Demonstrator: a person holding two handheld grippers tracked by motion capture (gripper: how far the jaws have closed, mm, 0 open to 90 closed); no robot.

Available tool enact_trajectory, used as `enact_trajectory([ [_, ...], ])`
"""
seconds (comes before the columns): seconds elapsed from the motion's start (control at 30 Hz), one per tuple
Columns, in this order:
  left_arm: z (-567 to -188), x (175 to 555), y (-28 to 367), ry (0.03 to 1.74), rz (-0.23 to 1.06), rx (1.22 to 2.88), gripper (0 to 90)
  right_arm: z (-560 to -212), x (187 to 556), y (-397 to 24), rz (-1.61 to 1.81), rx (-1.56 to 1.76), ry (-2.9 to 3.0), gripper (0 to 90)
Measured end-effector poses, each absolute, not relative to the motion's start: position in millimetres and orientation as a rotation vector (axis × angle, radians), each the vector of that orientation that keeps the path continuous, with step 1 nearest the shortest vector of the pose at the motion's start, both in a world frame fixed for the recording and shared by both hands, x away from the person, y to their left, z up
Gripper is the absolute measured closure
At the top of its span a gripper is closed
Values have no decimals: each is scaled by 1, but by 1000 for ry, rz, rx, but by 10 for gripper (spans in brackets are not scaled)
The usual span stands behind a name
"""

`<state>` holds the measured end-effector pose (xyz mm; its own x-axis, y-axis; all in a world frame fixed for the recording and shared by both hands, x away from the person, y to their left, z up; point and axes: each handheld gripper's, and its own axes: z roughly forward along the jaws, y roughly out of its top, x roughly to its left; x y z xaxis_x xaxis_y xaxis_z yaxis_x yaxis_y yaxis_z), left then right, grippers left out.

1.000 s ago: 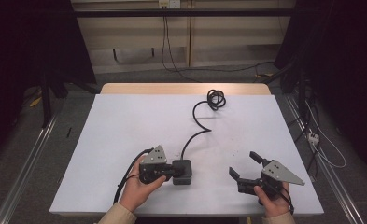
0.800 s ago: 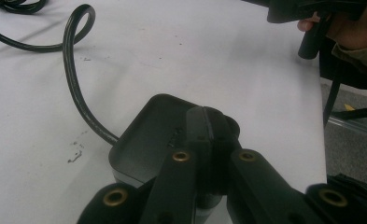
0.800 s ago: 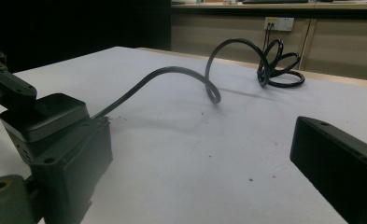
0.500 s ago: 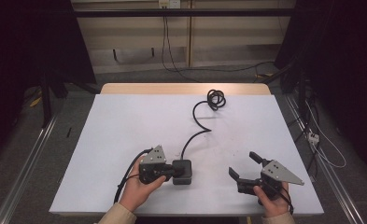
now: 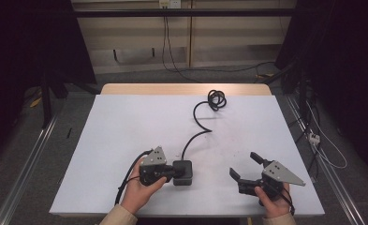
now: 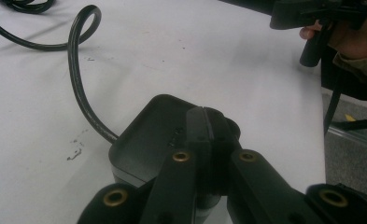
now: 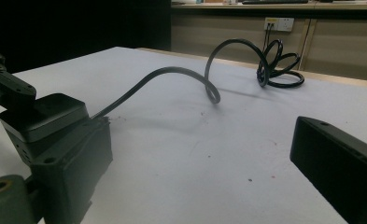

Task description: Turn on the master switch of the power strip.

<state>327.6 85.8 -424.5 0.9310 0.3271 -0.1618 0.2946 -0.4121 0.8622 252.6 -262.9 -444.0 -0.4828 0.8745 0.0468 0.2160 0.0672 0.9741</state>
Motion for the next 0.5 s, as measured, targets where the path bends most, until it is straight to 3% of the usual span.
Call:
enact_trajectory([
  [0.5,-423,329,86,474,32,2015,896,-444,253,-263,1451,1085,1767,50],
])
